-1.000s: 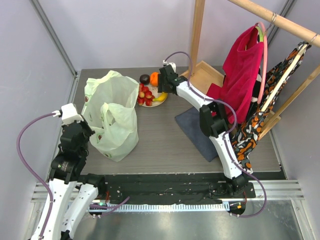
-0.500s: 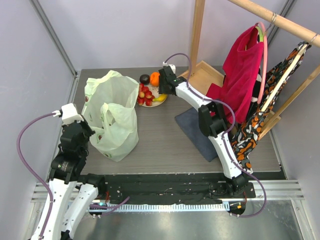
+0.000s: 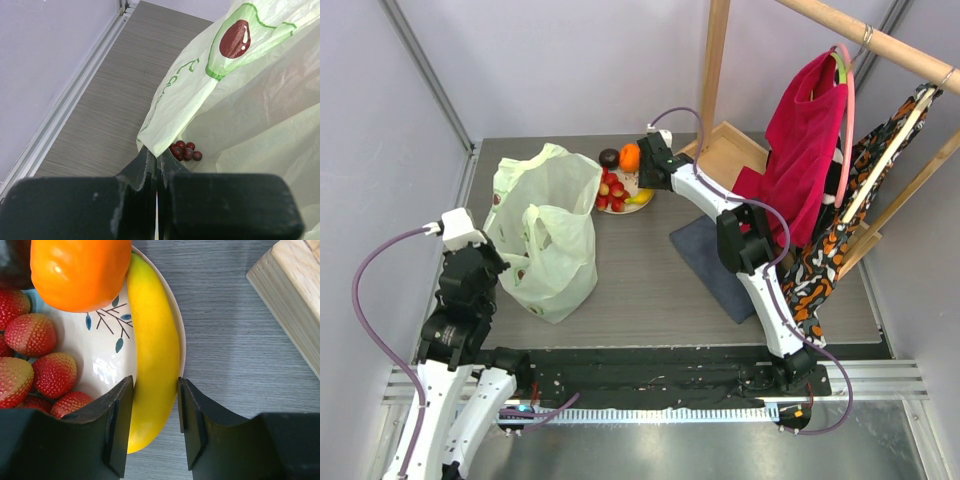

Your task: Place the fruits into the plastic bag

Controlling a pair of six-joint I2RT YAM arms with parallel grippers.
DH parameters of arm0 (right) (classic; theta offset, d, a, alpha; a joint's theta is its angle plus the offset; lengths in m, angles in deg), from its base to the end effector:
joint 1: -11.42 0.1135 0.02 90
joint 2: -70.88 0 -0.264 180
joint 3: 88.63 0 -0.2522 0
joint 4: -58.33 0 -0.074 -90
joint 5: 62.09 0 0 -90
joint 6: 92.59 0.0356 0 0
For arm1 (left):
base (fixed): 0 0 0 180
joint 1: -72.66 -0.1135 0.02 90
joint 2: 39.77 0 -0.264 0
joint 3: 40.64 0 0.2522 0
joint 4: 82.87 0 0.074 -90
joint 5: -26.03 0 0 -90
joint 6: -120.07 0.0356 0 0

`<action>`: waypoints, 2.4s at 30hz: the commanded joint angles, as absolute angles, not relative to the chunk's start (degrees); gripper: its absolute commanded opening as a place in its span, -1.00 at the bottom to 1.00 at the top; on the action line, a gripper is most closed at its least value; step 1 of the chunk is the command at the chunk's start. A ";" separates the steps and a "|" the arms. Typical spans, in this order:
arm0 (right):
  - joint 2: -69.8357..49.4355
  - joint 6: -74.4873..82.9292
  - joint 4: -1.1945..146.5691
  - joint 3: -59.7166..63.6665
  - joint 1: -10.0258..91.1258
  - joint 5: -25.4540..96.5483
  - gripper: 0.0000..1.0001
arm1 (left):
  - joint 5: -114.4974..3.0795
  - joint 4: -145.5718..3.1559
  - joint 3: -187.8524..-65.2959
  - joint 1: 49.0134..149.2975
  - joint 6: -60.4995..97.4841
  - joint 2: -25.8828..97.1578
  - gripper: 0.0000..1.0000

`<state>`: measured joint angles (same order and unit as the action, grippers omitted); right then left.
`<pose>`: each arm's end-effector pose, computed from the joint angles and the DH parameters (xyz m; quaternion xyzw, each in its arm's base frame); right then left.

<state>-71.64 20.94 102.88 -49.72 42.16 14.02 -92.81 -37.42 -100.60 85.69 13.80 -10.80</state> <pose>0.4832 0.2774 0.1898 -0.0126 0.9213 0.0699 0.3822 0.1082 -0.0074 0.3450 -0.1741 0.7610 0.0404 0.6237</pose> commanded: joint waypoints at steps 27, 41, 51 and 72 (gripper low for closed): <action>-61.75 22.10 105.49 -44.12 42.10 6.82 -0.45 | -91.48 -40.54 -100.20 85.49 13.55 -12.79 -1.00; -53.32 20.44 104.70 -36.13 41.92 4.61 -0.62 | -91.22 -40.54 -100.11 85.49 13.37 -12.96 -1.00; -39.18 18.33 99.35 -24.46 41.74 7.50 -0.77 | -89.81 -40.89 -100.02 85.49 13.55 -12.43 -1.00; -21.29 9.80 39.42 -1.40 59.58 17.37 -0.98 | -89.63 -41.77 -99.49 85.40 13.64 -13.58 -1.00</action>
